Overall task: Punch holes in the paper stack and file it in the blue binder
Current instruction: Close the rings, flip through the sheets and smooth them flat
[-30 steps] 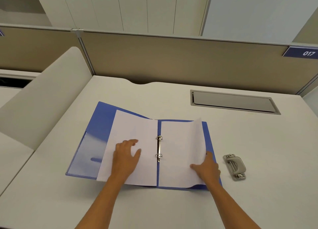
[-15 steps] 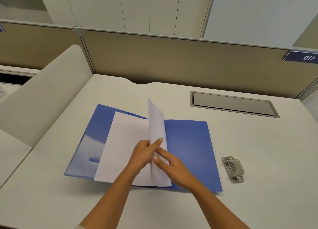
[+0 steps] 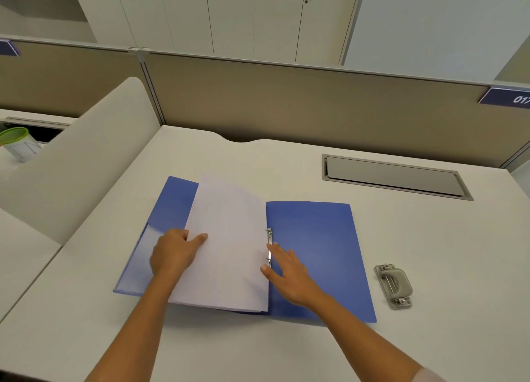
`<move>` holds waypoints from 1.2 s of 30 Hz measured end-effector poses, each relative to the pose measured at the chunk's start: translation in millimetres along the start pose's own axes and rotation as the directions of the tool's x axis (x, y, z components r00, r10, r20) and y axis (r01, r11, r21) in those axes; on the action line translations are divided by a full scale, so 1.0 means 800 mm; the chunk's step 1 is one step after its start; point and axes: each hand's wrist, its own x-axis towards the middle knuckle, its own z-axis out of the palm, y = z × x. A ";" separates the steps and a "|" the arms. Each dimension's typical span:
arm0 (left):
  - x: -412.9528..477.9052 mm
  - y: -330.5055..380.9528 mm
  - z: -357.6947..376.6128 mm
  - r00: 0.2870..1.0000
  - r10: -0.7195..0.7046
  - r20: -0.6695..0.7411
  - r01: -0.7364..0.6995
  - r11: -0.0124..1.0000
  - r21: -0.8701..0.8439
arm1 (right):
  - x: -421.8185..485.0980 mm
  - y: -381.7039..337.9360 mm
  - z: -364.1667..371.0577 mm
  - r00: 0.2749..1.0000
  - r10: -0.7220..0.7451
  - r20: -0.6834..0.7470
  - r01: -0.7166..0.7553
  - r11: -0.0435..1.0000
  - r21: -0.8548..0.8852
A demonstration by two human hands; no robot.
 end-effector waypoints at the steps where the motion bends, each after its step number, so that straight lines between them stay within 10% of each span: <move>1: 0.002 -0.005 -0.004 1.000 0.002 -0.017 -0.001 0.999 0.044 | 0.005 0.006 0.002 1.000 0.013 -0.008 -0.013 0.999 -0.038; 22: 0.002 -0.023 0.016 0.971 0.140 -0.194 -0.089 0.964 0.250 | 0.019 0.070 0.036 1.000 -0.021 0.010 0.023 0.942 -0.335; 36: -0.010 -0.030 0.063 0.991 -0.131 0.009 0.119 0.925 0.360 | 0.015 0.071 0.041 1.000 -0.008 0.003 0.008 0.922 -0.387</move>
